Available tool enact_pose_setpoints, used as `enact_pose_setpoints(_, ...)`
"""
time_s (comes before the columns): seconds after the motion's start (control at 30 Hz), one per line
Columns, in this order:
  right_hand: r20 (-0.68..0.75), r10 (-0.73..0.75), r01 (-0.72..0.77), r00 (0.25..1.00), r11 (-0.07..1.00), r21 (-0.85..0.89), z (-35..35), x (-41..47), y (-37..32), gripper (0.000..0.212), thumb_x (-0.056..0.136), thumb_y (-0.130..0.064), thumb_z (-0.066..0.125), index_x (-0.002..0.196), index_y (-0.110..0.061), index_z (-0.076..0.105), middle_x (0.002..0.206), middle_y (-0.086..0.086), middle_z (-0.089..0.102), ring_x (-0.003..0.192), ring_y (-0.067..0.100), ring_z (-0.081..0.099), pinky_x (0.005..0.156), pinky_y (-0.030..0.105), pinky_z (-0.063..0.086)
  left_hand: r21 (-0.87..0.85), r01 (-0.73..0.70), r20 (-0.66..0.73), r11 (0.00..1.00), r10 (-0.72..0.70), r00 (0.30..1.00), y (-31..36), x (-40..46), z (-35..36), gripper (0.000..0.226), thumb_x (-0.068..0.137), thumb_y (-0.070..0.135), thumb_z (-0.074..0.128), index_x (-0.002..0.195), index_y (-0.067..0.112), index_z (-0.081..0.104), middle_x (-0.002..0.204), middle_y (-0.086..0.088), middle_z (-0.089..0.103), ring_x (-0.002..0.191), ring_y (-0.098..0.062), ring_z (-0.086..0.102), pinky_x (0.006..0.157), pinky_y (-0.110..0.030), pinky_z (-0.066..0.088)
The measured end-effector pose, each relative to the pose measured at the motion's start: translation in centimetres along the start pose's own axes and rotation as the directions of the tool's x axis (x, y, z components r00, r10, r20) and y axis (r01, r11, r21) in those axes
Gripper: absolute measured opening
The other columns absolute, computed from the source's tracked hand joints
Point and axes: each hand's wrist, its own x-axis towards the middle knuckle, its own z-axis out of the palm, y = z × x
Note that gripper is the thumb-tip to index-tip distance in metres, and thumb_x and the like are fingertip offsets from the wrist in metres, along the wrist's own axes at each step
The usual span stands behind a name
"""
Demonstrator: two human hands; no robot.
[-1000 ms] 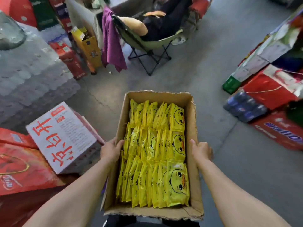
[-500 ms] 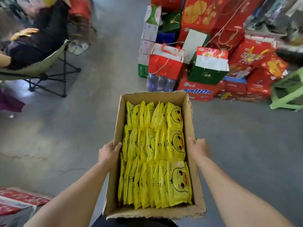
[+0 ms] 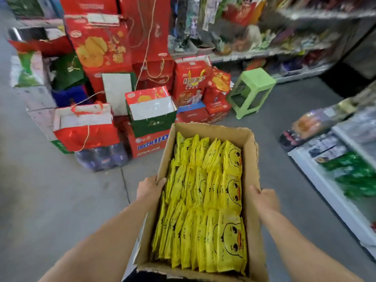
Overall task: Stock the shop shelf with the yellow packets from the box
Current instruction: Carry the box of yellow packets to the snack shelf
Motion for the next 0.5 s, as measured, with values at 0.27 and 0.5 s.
enact_pose_setpoints(0.27, -0.117, 0.172, -0.16, 0.978, 0.982, 0.102, -7.3, 16.8, -3.4, 0.054, 0.097, -0.039, 0.057, 0.056, -0.006, 0.043, 0.054, 0.009, 0.045, 0.065, 0.031, 0.056, 0.062, 0.036, 0.042, 0.145, -0.168, 0.142, 0.975, 0.147, 0.979, 20.5, 15.0, 4.8, 0.029, 0.098, 0.041, 0.052, 0.084, 0.015, 0.056, 0.078, -0.006, 0.056, 0.083, -0.029, 0.057, 0.069, -0.031, 0.041)
enact_pose_setpoints(0.5, -0.118, 0.2, -0.185, 0.973, 0.975, 0.122, -11.7, 32.9, -6.0, 0.051, 0.095, -0.036, 0.054, 0.055, -0.007, 0.039, 0.051, 0.007, 0.044, 0.055, 0.028, 0.047, 0.051, 0.028, 0.034, 0.214, -0.204, 0.172, 0.955, 0.169, 0.97, 34.2, 26.6, 11.5, 0.035, 0.095, 0.046, 0.053, 0.101, 0.015, 0.068, 0.095, -0.014, 0.068, 0.097, -0.033, 0.063, 0.082, -0.036, 0.05)
